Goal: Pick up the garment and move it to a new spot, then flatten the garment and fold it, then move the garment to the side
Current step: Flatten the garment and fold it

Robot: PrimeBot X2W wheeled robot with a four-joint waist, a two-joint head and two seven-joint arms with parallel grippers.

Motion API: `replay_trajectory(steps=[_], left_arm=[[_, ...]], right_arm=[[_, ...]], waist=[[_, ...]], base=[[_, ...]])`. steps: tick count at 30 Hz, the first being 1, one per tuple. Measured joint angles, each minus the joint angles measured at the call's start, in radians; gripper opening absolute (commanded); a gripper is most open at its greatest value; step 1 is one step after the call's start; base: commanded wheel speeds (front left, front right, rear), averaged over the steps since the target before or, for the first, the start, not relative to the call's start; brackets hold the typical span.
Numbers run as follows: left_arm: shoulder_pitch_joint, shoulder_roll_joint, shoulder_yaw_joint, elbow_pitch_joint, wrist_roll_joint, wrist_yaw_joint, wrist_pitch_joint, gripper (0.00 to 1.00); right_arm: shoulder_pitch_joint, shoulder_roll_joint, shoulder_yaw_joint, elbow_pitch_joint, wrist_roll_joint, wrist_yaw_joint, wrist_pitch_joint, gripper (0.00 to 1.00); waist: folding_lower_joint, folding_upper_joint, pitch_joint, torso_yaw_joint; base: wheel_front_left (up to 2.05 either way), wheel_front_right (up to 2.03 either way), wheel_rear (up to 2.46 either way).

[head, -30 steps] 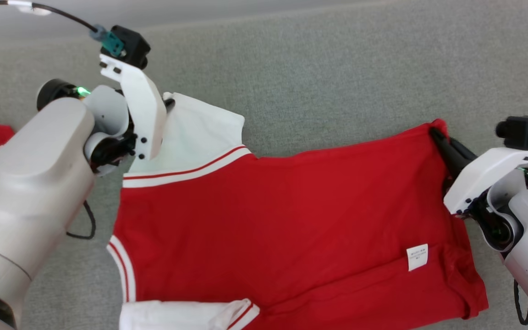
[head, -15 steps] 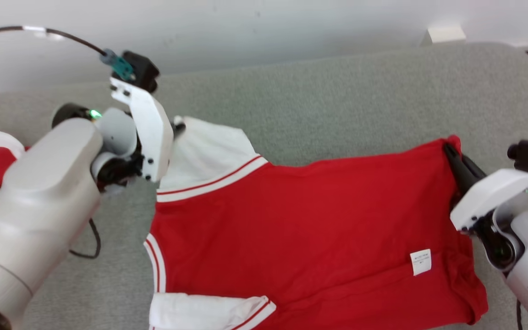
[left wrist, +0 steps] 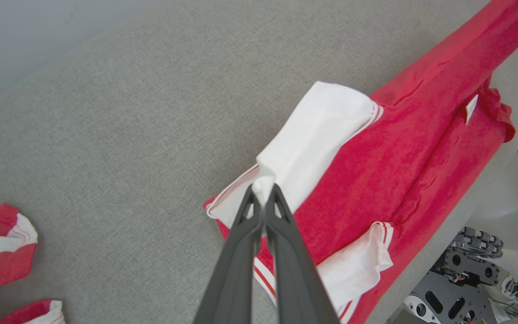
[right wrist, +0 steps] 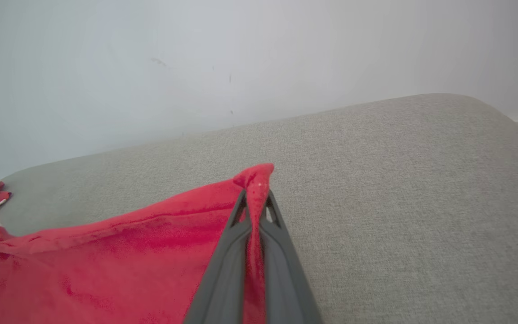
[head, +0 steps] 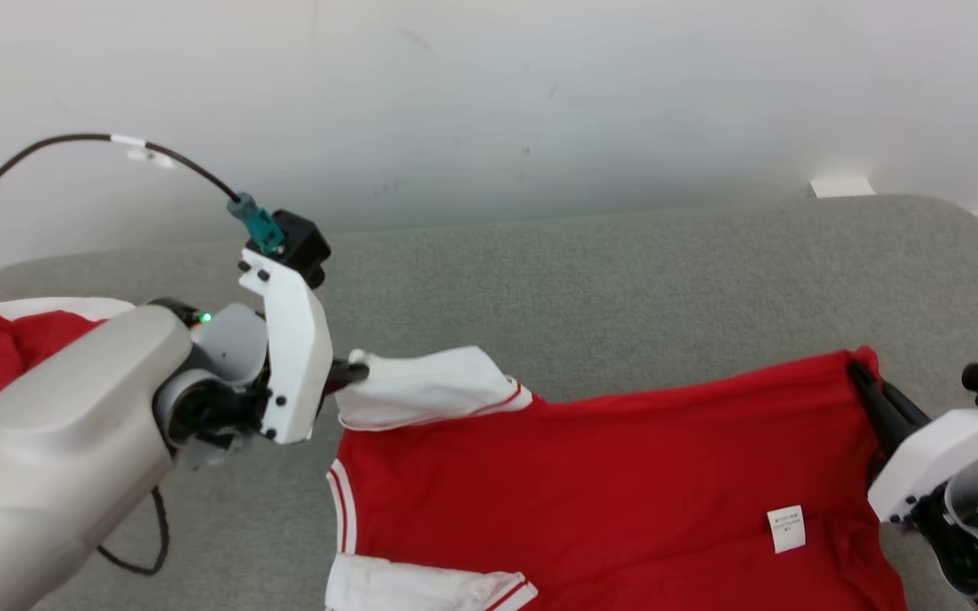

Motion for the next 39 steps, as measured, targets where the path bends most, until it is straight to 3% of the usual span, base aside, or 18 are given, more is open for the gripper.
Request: replay_trajectory(steps=[5,12,19,22,25,27,29,30,31,32,33,34,35,39], left_arm=[[0.042,0.049,-0.006,-0.108,-0.072,0.001,0.078,0.00],[0.110,0.094,-0.021,-0.249,-0.148,0.044,0.166,0.00],[0.186,0.126,-0.031,-0.344,-0.193,0.082,0.195,0.00],[0.216,0.134,-0.032,-0.360,-0.213,0.093,0.197,0.00],[0.242,0.135,-0.036,-0.366,-0.229,0.098,0.197,0.00],[0.260,0.133,-0.037,-0.362,-0.237,0.099,0.193,0.00],[0.280,0.127,-0.038,-0.350,-0.240,0.099,0.185,0.00],[0.289,0.122,-0.039,-0.341,-0.244,0.100,0.178,0.00],[0.297,0.116,-0.040,-0.331,-0.246,0.100,0.174,0.00],[0.305,0.109,-0.041,-0.317,-0.246,0.097,0.168,0.06],[0.314,0.103,-0.042,-0.303,-0.246,0.095,0.158,0.60],[0.322,0.098,-0.042,-0.288,-0.248,0.091,0.150,0.96],[0.330,0.093,-0.043,-0.273,-0.249,0.088,0.148,1.00],[0.339,0.084,-0.042,-0.224,-0.248,0.072,0.131,1.00]], right_arm=[[0.038,-0.047,0.043,-0.029,0.009,0.000,0.010,0.00],[0.069,-0.086,0.106,-0.065,0.027,0.000,0.039,0.00],[0.082,-0.140,0.166,-0.110,0.042,0.000,0.063,0.00],[0.082,-0.157,0.192,-0.116,0.042,0.000,0.068,0.06],[0.082,-0.163,0.220,-0.110,0.042,0.000,0.076,0.23],[0.082,-0.163,0.238,-0.105,0.046,0.000,0.081,0.45],[0.082,-0.162,0.255,-0.096,0.046,0.000,0.082,0.73],[0.082,-0.162,0.262,-0.092,0.046,0.000,0.082,0.94],[0.081,-0.162,0.270,-0.090,0.046,0.000,0.086,1.00],[0.081,-0.162,0.277,-0.087,0.046,0.000,0.090,1.00],[0.081,-0.162,0.284,-0.085,0.046,0.000,0.090,1.00],[0.079,-0.163,0.290,-0.084,0.046,0.000,0.090,1.00],[0.076,-0.164,0.296,-0.083,0.046,0.000,0.090,1.00],[0.063,-0.186,0.315,-0.086,0.042,0.000,0.093,1.00]], waist=[[0.0000,0.0000,-0.034,0.019],[0.0000,0.0000,-0.048,0.030],[0.0000,0.0000,-0.042,0.025],[0.0000,0.0000,-0.041,0.021],[0.0000,0.0001,-0.041,0.017],[0.0000,0.0000,-0.041,0.016],[0.0000,0.0000,-0.041,0.014],[0.0000,0.0000,-0.041,0.014],[0.0000,0.0000,-0.040,0.013],[0.0000,0.0000,-0.040,0.012],[0.0001,0.0000,-0.041,0.012],[0.0000,0.0000,-0.042,0.010],[0.0001,0.0000,-0.043,0.009],[0.0001,0.0000,-0.051,0.006]], base=[[0.00,0.00,0.00],[0.00,0.00,0.00],[0.00,0.00,0.00],[0.00,0.00,0.00],[0.00,0.00,0.00],[0.00,0.00,0.00],[0.00,0.00,0.00],[0.00,0.00,0.00],[0.00,0.00,0.00],[0.00,0.00,0.00],[0.00,0.00,0.00],[0.00,0.00,0.00],[0.00,0.00,0.00],[0.00,0.00,0.00]])
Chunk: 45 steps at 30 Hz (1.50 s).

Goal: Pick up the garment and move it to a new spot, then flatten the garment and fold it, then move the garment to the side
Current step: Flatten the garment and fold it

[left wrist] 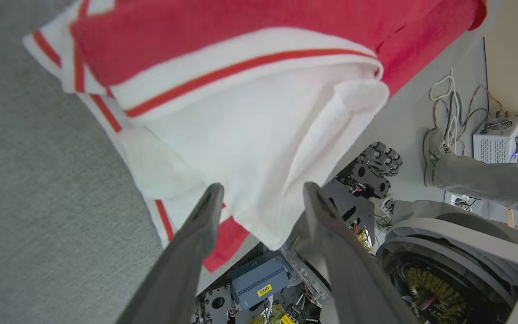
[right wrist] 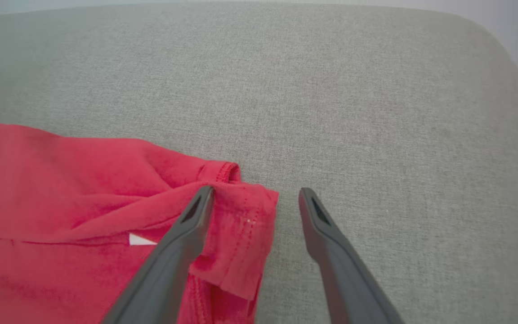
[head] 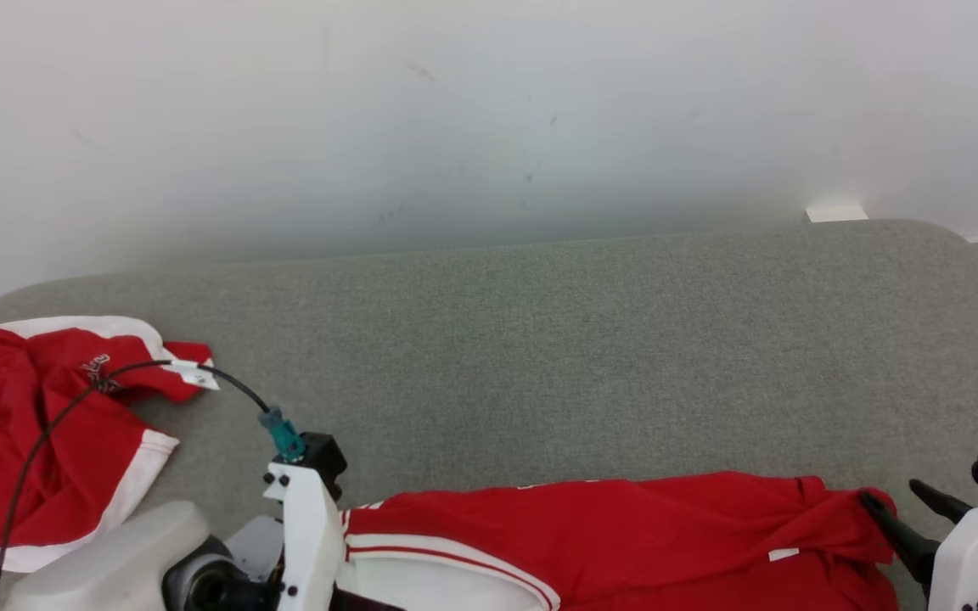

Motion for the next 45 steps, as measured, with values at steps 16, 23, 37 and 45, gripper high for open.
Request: replay_trajectory(steps=[16,23,37,45], left_arm=[[-0.052,0.047,0.172,-0.024,0.155,0.039,-0.431,1.00],[0.076,0.072,0.255,-0.070,0.261,0.174,-0.802,1.00],[0.477,-0.120,0.704,-0.193,0.589,0.360,-0.999,1.00],[0.730,-0.351,0.932,-0.238,0.911,0.321,-0.999,1.00]], right_arm=[[-0.046,-0.115,-0.166,-0.134,0.006,0.000,-0.146,1.00],[0.127,-0.022,-0.617,-0.242,-0.209,0.000,-0.150,1.00],[0.581,0.291,-1.092,-0.506,-0.649,0.000,-0.151,1.00],[0.668,0.367,-1.127,-0.526,-0.738,0.000,-0.151,1.00]], waist=[[0.0000,0.0000,-0.055,0.023],[0.0000,0.0000,-0.066,0.038],[0.0000,0.0000,-0.056,0.084],[0.0000,0.0000,-0.047,0.064]], base=[[0.00,0.00,0.00],[0.00,0.00,0.00],[0.00,0.00,0.00],[0.00,0.00,0.00]])
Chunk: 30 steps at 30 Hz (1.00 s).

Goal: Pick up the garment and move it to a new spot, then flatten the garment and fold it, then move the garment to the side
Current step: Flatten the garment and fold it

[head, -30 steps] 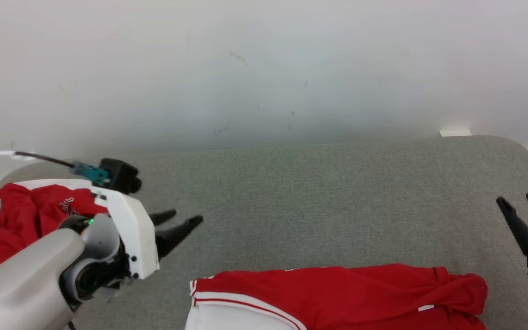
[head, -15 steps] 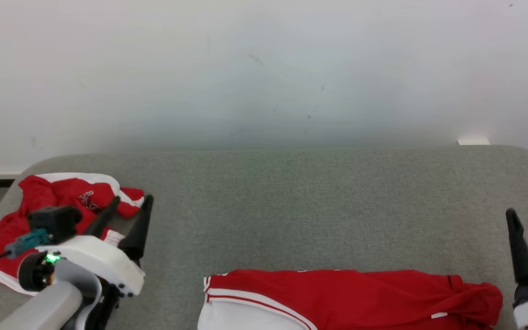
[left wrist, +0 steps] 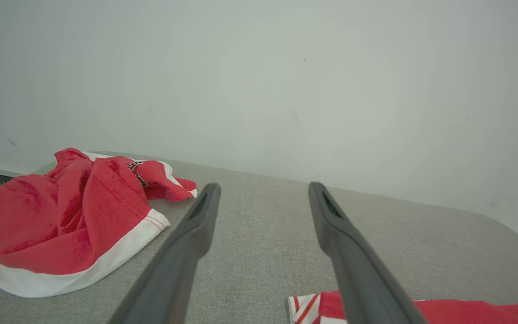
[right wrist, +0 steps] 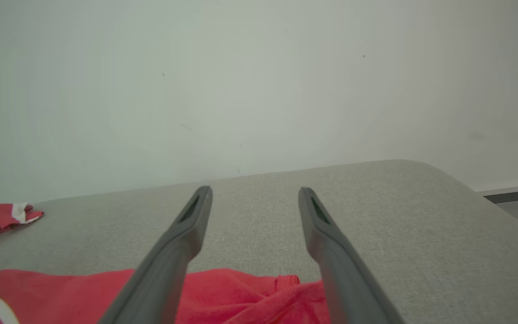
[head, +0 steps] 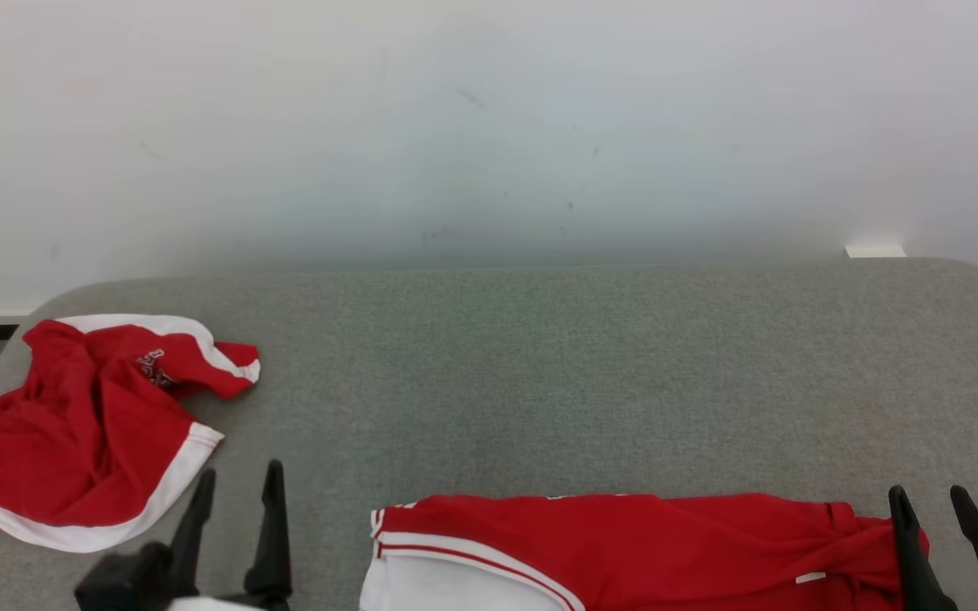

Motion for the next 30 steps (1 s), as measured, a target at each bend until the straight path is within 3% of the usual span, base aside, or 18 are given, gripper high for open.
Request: replay_trajectory(steps=[6,10,13,18,30], left_arm=[[0.081,-0.146,0.118,0.018,0.129,-0.092,0.000,1.00],[0.082,-0.202,0.168,0.042,0.185,-0.163,0.000,1.00],[0.079,-0.225,0.198,0.057,0.219,-0.205,0.000,1.00],[0.075,-0.255,0.232,0.077,0.247,-0.252,0.000,1.00],[0.054,-0.280,0.259,0.128,0.289,-0.307,0.000,1.00]], right_arm=[[0.022,0.027,-0.006,0.021,-0.019,0.000,0.000,1.00],[0.015,0.021,-0.004,0.048,-0.020,0.000,0.000,1.00],[-0.004,0.007,-0.004,0.096,-0.014,0.000,0.018,1.00],[-0.055,-0.002,-0.014,0.207,0.010,0.000,0.150,1.00],[-0.184,0.002,0.018,0.437,0.105,0.000,0.374,1.00]], waist=[[0.0000,0.0000,0.018,-0.013],[0.0000,0.0000,0.022,-0.013],[0.0000,0.0000,0.021,-0.013],[0.0000,0.0000,0.022,-0.012],[0.0000,0.0000,0.048,0.023]], base=[[0.00,0.00,0.00],[0.00,0.00,0.00],[0.00,0.00,0.00],[0.00,0.00,0.00],[0.00,0.00,0.00]])
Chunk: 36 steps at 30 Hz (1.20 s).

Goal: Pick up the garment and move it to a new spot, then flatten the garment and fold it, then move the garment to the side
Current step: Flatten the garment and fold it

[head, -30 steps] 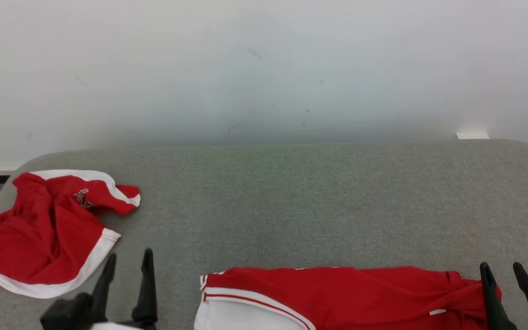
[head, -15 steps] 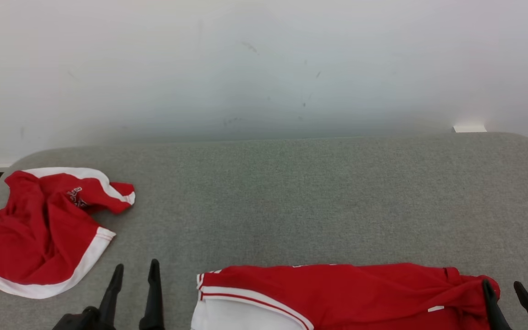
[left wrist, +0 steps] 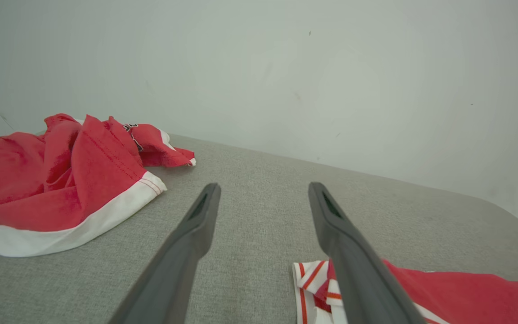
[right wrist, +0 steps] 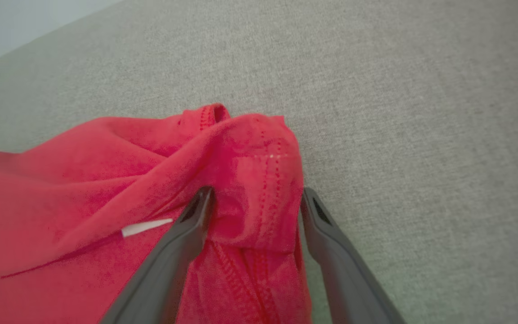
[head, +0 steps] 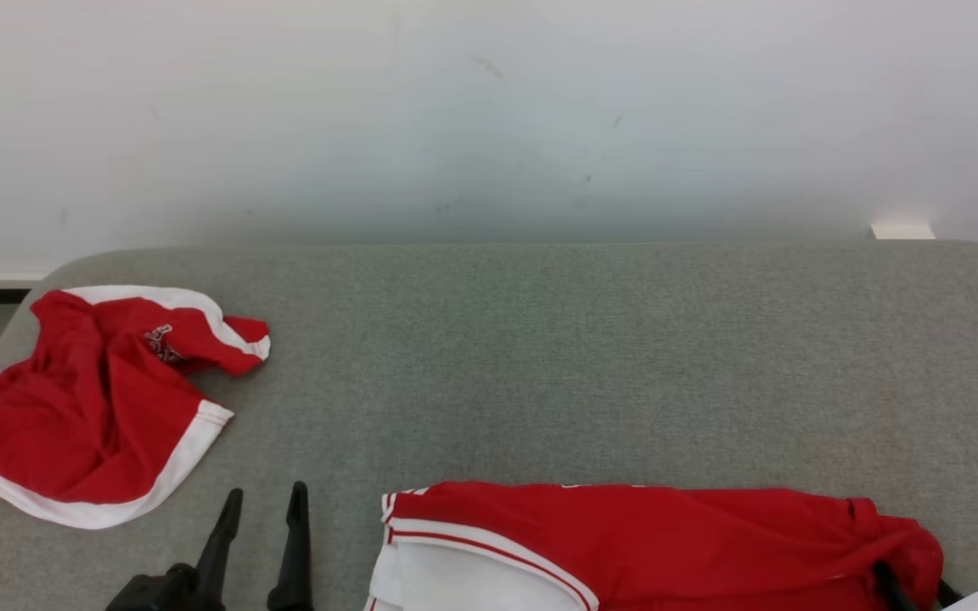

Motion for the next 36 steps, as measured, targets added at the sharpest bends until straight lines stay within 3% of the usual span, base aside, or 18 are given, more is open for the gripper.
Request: replay_trajectory(steps=[10,11,13,23,31,36], left_arm=[[-0.015,-0.003,0.000,0.036,-0.001,-0.016,0.000,1.00],[-0.016,-0.003,-0.001,0.039,-0.003,-0.015,0.000,1.00],[-0.016,-0.003,-0.004,0.041,-0.008,-0.014,0.000,1.00],[-0.012,-0.004,-0.014,0.047,-0.020,0.002,0.000,1.00],[-0.005,-0.004,-0.017,0.044,-0.036,0.011,0.000,1.00],[-0.002,-0.004,-0.017,0.045,-0.036,0.012,0.000,1.00]], right_arm=[[-0.080,-0.003,0.009,0.157,0.056,0.000,0.160,1.00],[-0.084,-0.006,0.017,0.157,0.066,0.000,0.178,0.78],[-0.085,-0.014,0.029,0.150,0.085,-0.003,0.198,0.00],[-0.086,-0.048,0.060,0.085,0.134,-0.002,0.239,0.00],[-0.091,-0.132,-0.016,0.071,0.097,0.000,0.232,0.00],[-0.086,-0.125,-0.040,-0.045,0.120,0.000,0.280,0.00]], waist=[[0.0000,0.0000,0.013,0.046],[-0.0001,0.0000,0.012,0.049],[-0.0001,0.0000,0.010,0.054],[0.0000,0.0000,-0.015,0.050],[0.0000,0.0000,-0.025,0.036],[0.0000,0.0000,-0.034,0.025]], base=[[0.00,0.00,0.00],[0.00,0.00,0.00],[0.00,0.00,0.00],[0.00,0.00,0.00],[0.00,0.00,0.00],[0.00,0.00,0.00]])
